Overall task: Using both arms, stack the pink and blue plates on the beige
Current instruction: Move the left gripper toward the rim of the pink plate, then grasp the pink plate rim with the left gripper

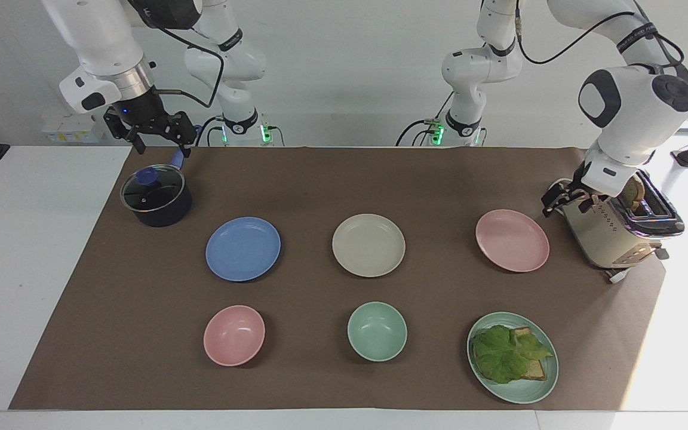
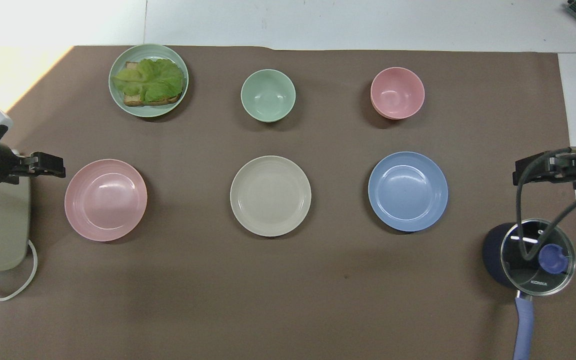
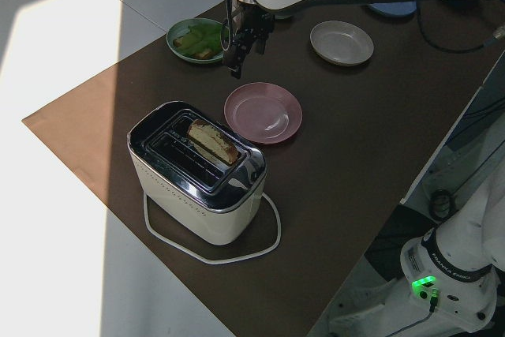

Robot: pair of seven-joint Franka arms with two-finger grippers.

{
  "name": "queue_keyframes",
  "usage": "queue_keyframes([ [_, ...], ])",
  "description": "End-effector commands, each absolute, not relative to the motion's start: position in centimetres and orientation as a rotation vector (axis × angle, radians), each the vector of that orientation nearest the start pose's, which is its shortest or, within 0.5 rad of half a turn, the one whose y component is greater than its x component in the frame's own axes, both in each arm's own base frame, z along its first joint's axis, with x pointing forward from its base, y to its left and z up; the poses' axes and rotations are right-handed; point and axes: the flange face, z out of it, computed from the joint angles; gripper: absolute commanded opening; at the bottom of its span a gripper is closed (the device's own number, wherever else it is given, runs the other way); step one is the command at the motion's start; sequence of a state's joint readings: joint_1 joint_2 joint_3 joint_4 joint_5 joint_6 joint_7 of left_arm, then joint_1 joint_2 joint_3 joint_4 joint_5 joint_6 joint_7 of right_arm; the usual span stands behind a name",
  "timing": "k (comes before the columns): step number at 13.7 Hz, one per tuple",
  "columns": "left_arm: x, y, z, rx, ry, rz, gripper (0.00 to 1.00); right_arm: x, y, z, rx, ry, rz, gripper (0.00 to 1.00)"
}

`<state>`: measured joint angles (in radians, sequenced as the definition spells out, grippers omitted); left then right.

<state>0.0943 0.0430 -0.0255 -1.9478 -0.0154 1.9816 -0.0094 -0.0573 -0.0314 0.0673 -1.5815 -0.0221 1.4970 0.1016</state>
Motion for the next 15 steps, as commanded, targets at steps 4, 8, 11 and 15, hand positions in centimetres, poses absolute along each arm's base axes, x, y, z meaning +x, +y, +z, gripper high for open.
queue_keyframes([
  [4, 56.5, 6.9, 36.0, -3.146, -0.168, 0.122, 1.00, 53.8, -0.1, 63.2, -3.161, 0.162, 0.078, 1.00],
  [8, 54.7, 7.3, 32.4, -3.158, -0.249, 0.204, 1.00, 53.8, -0.1, 63.2, -3.162, 0.162, 0.078, 1.00],
  [11, 54.0, 7.6, 32.0, -3.149, -0.317, 0.234, 1.00, 53.8, 0.0, 63.2, -3.161, 0.159, 0.078, 1.00],
  [15, 53.4, 7.4, 31.7, -3.141, -0.350, 0.270, 0.00, 53.8, -0.1, 63.2, -3.161, 0.164, 0.078, 1.00],
])
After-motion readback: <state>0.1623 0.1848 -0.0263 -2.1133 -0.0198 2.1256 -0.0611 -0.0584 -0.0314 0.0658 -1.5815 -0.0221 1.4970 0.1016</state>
